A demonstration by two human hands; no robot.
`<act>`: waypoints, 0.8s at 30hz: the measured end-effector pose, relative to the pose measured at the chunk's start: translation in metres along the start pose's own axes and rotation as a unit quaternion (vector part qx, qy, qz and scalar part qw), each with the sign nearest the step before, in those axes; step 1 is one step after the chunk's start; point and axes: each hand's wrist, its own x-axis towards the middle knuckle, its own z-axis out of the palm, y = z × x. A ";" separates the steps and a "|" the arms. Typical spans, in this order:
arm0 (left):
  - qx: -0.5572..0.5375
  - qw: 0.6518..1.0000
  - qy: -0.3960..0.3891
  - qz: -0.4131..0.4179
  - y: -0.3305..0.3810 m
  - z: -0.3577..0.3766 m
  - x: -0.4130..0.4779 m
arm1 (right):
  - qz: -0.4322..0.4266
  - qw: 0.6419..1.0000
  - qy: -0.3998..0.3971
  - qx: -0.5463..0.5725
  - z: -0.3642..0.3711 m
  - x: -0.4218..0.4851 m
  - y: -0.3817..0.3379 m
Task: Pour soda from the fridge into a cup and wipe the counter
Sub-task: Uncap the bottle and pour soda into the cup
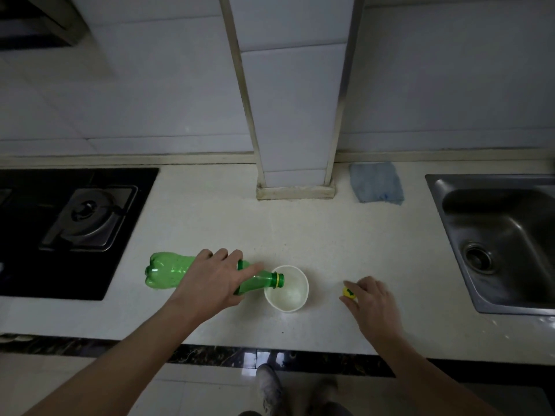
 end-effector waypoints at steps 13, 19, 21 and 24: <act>-0.459 0.876 0.052 -0.138 0.019 0.002 -0.002 | 0.071 0.953 -0.012 0.294 -0.067 0.059 -0.053; -0.575 0.784 0.181 -0.147 0.002 -0.059 0.034 | -0.091 0.919 0.025 0.382 -0.201 0.123 -0.124; -0.600 0.759 0.211 -0.136 -0.004 -0.081 0.044 | -0.149 0.905 0.055 0.393 -0.241 0.137 -0.142; -0.631 0.728 0.244 -0.110 -0.011 -0.109 0.056 | -0.221 0.902 0.061 0.365 -0.292 0.152 -0.162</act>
